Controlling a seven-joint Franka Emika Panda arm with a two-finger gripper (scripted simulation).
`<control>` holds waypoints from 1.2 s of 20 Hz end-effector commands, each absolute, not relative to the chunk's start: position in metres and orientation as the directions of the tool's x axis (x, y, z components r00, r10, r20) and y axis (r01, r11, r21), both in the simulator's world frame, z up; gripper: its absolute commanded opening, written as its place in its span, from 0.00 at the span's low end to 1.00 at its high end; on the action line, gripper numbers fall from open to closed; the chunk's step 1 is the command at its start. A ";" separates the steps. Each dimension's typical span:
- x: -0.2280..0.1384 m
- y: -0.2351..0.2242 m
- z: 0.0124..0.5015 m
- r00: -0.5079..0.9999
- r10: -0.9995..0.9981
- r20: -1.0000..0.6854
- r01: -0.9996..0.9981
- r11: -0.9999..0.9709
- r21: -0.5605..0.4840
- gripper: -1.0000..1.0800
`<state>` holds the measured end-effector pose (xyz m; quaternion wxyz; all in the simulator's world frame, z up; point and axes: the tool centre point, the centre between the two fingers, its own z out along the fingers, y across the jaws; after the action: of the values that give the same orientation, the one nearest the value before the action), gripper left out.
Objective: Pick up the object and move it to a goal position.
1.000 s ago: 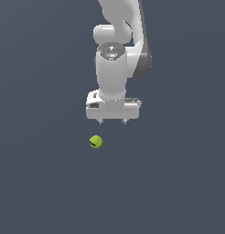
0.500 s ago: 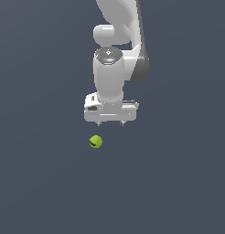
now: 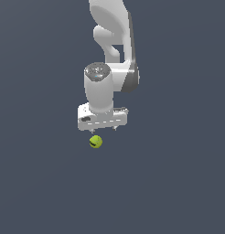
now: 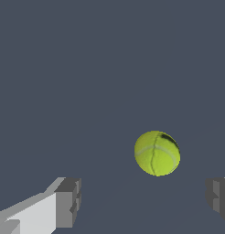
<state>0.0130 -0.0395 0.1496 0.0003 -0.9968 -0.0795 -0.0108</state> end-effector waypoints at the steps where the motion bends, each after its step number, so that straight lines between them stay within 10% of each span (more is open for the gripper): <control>1: 0.014 -0.051 0.136 0.979 0.202 0.016 0.202 -0.979 0.003 0.96; 24: 0.014 -0.088 0.082 0.941 0.338 0.000 0.338 -0.941 0.000 0.96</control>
<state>0.0142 -0.0879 0.0865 -0.0002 -0.9852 -0.1717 -0.0004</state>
